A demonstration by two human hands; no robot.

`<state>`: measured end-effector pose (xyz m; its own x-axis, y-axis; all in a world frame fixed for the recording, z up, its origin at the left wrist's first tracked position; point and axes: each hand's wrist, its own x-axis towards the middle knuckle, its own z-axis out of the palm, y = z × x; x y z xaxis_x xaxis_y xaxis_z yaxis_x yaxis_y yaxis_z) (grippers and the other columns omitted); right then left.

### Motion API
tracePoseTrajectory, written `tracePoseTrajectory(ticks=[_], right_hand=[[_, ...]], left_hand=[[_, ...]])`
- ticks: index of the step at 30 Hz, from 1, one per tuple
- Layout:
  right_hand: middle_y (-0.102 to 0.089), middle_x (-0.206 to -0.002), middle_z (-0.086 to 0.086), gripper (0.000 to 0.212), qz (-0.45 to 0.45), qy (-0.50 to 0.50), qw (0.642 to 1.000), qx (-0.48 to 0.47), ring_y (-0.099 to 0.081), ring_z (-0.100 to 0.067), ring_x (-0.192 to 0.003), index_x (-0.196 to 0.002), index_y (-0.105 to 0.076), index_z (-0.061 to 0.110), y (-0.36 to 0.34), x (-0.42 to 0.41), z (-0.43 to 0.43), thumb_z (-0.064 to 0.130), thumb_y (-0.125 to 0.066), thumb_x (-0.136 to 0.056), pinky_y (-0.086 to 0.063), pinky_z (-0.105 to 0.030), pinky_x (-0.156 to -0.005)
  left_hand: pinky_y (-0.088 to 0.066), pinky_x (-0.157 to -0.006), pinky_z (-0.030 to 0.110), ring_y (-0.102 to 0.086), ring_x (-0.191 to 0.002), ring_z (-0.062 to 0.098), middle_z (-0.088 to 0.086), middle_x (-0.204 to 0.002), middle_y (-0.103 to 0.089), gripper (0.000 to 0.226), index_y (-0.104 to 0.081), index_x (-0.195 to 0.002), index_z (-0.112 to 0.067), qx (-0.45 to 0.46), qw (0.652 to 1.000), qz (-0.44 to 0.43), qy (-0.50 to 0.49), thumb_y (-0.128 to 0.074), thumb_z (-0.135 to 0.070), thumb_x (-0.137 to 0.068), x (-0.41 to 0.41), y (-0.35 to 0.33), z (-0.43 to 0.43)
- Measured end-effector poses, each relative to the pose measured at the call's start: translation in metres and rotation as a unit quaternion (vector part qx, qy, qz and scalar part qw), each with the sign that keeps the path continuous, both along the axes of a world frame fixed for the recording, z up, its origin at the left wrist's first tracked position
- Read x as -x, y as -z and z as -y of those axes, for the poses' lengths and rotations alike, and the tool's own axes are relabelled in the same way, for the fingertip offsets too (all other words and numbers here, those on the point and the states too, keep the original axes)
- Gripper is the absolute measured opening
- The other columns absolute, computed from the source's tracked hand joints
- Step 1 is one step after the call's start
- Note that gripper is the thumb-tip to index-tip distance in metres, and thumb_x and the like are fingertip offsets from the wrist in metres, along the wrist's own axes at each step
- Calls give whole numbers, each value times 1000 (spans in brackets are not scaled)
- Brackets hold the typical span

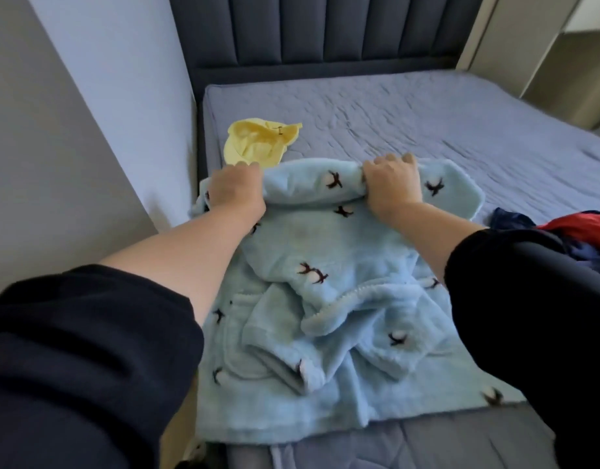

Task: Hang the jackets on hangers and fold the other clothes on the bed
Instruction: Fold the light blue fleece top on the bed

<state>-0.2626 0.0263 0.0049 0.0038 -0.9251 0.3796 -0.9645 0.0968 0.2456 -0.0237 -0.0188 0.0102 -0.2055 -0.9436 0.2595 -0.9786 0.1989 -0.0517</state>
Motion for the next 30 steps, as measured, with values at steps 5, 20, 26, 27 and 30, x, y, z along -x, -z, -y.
tracePoseTrajectory(ticks=[5, 20, 26, 27, 30], right_hand=[[-59, -106, -12, 22, -22, -21, 1000, 9, -50, -32, -106, -106, -54, 10, -28, 5, -22, 8, -49, -85, -24, -47, -105], [-53, -72, -8, 16, 22, -191, 981, -1, -52, -29, -61, -79, -59, 8, 101, 14, -207, 10, -66, -64, -44, -34, -53], [-56, -74, -6, 40, 36, -122, 989, -78, -54, -28, -63, -78, -60, 11, 115, -3, -224, 6, -80, -43, -44, -34, -53], [-56, -74, -6, 40, 39, -113, 990, -78, -55, -29, -64, -78, -60, 11, 114, -4, -224, 6, -80, -43, -44, -35, -53], [-57, -77, -7, 37, 52, -97, 991, -78, -55, -30, -67, -79, -62, 10, 111, -4, -223, 5, -80, -48, -45, -36, -56]], left_hand=[[-37, -86, 39, -49, -110, 33, 11, -117, -53, 42, -49, -116, -12, 21, 999, -16, 24, -62, -6, -77, -3, -23, -28], [-36, -58, 32, -54, -67, 29, 6, -73, -55, 43, -58, -75, -12, 21, 990, -44, 135, -72, 7, -39, -41, 111, -202], [-41, -77, 34, -53, -98, 23, -1, -102, -56, 32, -50, -101, -23, -116, 989, -24, 92, -56, -7, -74, -41, 119, -206], [-42, -75, 34, -55, -96, 23, -1, -100, -57, 30, -50, -99, -23, -137, 986, -32, 91, -56, -8, -74, -39, 115, -204], [-37, -64, 30, -54, -83, 21, -3, -91, -55, 23, -44, -89, -25, -182, 978, -40, 97, -55, -11, -75, -34, 102, -198]])
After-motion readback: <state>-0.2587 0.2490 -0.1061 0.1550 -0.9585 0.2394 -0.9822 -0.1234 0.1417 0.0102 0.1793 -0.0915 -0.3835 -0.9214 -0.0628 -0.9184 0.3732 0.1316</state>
